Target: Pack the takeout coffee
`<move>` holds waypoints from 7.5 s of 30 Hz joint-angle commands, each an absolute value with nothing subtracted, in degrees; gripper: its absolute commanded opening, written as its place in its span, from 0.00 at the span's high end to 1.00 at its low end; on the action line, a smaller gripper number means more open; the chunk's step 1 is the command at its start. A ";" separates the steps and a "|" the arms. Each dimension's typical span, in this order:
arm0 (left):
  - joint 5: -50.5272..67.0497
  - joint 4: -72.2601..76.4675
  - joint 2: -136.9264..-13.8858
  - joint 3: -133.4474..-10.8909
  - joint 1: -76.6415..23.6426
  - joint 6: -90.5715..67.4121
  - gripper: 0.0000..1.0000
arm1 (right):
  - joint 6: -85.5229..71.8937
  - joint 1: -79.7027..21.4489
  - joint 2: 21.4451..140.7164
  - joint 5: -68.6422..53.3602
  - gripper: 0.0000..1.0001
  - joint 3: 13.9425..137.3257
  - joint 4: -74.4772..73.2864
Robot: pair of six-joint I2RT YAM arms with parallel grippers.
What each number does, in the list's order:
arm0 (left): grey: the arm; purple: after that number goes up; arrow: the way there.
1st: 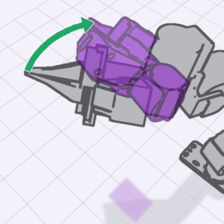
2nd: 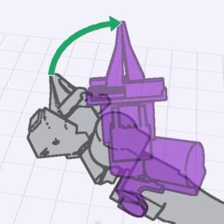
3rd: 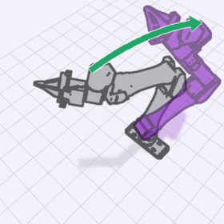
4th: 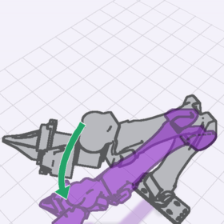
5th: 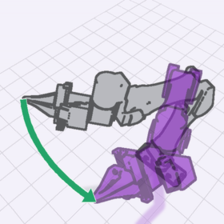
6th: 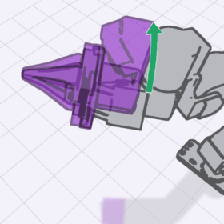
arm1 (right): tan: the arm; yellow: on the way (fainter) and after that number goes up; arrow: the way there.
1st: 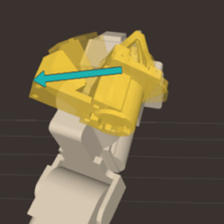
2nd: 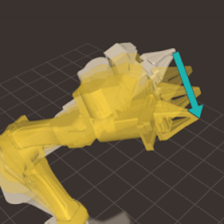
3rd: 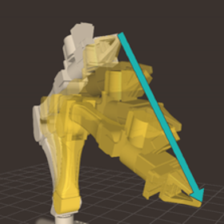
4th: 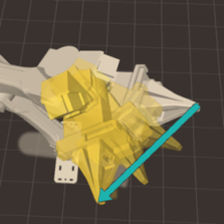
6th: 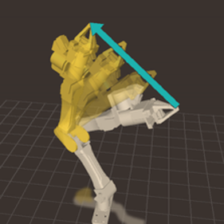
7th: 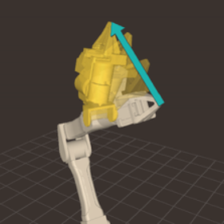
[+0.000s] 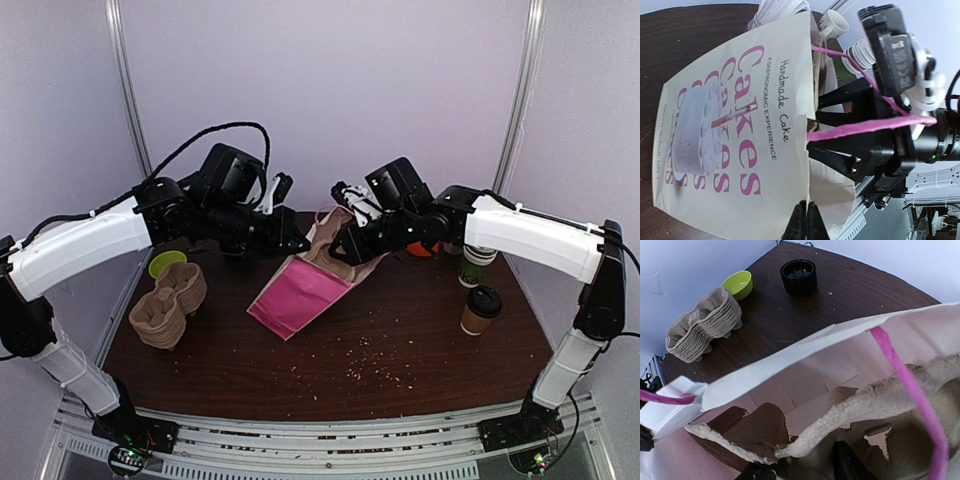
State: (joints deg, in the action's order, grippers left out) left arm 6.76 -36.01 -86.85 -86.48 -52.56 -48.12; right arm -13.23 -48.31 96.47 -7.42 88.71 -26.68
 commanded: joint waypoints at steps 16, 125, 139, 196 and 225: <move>13.07 -25.94 -87.98 -84.24 -52.62 -49.28 1.00 | -15.18 -45.69 98.58 -16.48 0.59 87.75 -19.57; -0.30 -17.04 -88.16 -88.48 -51.79 -36.62 1.00 | -15.16 -45.74 85.90 -12.47 0.59 83.15 -26.15; 2.48 -13.27 -87.82 -86.66 -51.15 -43.19 1.00 | -8.35 -45.81 86.64 -14.58 0.59 83.51 -27.49; 19.25 -19.74 -76.77 -79.00 -51.18 -21.15 1.00 | -2.92 -43.89 82.14 -9.15 0.20 79.84 -24.55; 19.10 -21.90 -77.31 -79.54 -51.23 -18.81 1.00 | -6.79 -45.28 81.63 -14.91 0.78 74.98 -25.50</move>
State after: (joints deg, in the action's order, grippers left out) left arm 19.07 -23.79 -77.56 -78.35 -51.46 -19.77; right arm -5.10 -44.42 85.80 -15.66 76.49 -27.18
